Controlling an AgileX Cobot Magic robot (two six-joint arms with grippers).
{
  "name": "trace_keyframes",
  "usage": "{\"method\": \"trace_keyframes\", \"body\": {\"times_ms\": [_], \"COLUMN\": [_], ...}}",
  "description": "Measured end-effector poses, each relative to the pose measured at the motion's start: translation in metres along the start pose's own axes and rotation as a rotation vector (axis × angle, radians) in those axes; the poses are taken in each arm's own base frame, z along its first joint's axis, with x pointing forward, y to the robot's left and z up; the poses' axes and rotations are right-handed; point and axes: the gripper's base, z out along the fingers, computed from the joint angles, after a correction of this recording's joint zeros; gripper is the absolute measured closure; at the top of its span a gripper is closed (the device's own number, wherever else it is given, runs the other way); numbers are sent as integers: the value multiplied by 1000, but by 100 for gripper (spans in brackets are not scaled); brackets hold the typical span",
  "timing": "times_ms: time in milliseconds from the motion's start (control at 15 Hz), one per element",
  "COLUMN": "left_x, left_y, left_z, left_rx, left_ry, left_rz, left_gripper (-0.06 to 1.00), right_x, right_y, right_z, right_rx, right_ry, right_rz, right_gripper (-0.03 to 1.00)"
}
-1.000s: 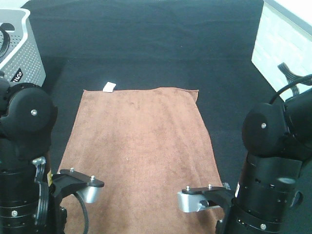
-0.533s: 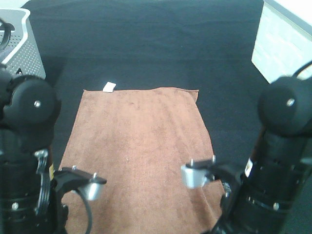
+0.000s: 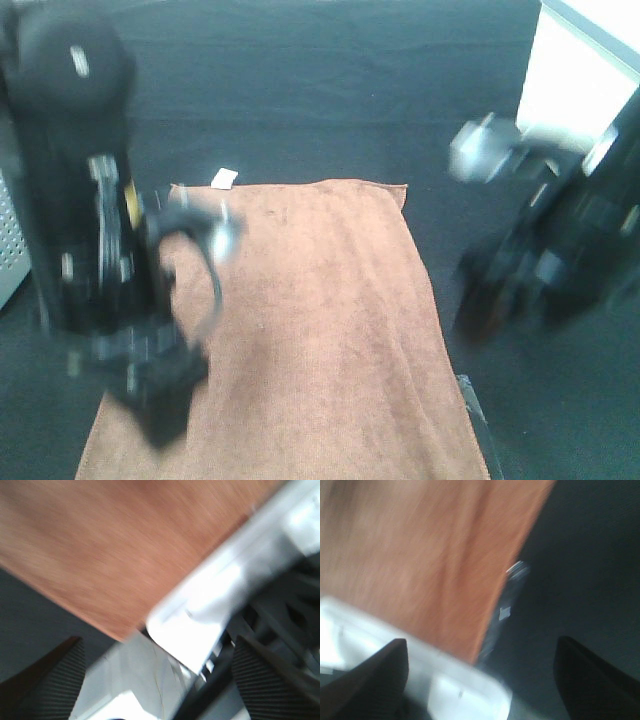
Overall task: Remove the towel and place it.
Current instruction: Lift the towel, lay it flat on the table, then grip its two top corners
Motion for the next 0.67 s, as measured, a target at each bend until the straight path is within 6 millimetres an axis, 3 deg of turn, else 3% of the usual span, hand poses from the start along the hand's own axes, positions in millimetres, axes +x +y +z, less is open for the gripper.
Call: {"method": "trace_keyframes", "body": {"times_ms": [200, 400, 533, 667], "left_x": [-19, -19, -23, -40], "left_y": [64, 122, 134, 143], "left_z": [-41, -63, -66, -61], "left_rx": [-35, -60, -76, -82], "left_ry": [-216, -409, -470, -501], "left_rz": [-165, -335, -363, -376], "left_gripper": [19, 19, 19, 19], "right_x": [-31, -44, -47, -66], "right_y": [-50, -68, -68, -77], "right_z": [-27, -35, -33, -26], "right_rx": [-81, -93, -115, -108], "right_ry": [-123, -213, -224, -220], "right_rz": [181, 252, 269, 265], "right_gripper": [23, 23, 23, 23]}}
